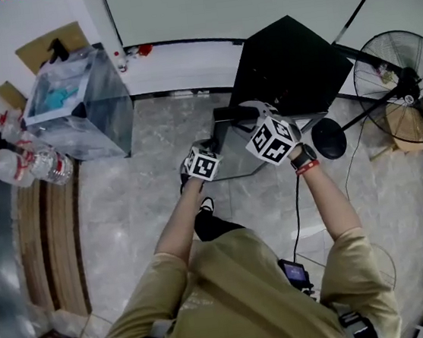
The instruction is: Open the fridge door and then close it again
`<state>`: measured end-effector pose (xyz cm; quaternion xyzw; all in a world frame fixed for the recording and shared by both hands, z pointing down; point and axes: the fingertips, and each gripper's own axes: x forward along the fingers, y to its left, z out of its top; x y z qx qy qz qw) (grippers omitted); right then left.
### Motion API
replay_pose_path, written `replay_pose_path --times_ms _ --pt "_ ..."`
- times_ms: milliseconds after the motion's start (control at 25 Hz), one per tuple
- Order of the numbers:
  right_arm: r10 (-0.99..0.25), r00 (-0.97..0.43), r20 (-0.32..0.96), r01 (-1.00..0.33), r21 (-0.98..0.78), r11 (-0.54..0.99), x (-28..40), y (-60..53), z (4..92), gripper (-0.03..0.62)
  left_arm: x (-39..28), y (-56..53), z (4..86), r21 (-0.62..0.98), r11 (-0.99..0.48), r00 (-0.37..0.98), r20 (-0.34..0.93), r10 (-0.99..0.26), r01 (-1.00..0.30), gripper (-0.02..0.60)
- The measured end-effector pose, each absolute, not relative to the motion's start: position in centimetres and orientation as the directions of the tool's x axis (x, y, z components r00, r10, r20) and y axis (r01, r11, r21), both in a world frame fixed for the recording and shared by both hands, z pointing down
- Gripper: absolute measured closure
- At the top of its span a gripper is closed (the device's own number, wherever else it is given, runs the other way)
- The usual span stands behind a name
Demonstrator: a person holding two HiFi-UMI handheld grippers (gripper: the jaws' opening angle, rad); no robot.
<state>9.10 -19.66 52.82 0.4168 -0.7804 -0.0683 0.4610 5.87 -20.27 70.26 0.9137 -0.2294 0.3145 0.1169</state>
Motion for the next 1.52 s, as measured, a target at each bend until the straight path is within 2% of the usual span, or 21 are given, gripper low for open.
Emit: replay_pose_path --times_ms 600,1120,1520 --pt "-0.742 -0.138 0.657 -0.701 0.464 0.541 12.3 -26.2 52.4 0.381 9.3 -27.8 70.3 0.075 -0.909 0.708 0.654 -0.265 -0.41 0.483" --pt "-0.745 -0.09 0.661 -0.749 0.448 0.488 15.9 -30.6 52.4 0.401 13.2 -32.9 70.6 0.072 -0.945 0.723 0.663 -0.195 -0.32 0.48" --pt "-0.752 -0.035 0.658 -0.787 0.446 0.427 18.6 -33.5 52.3 0.401 15.5 -36.2 70.7 0.051 -0.949 0.709 0.677 -0.195 -0.31 0.479"
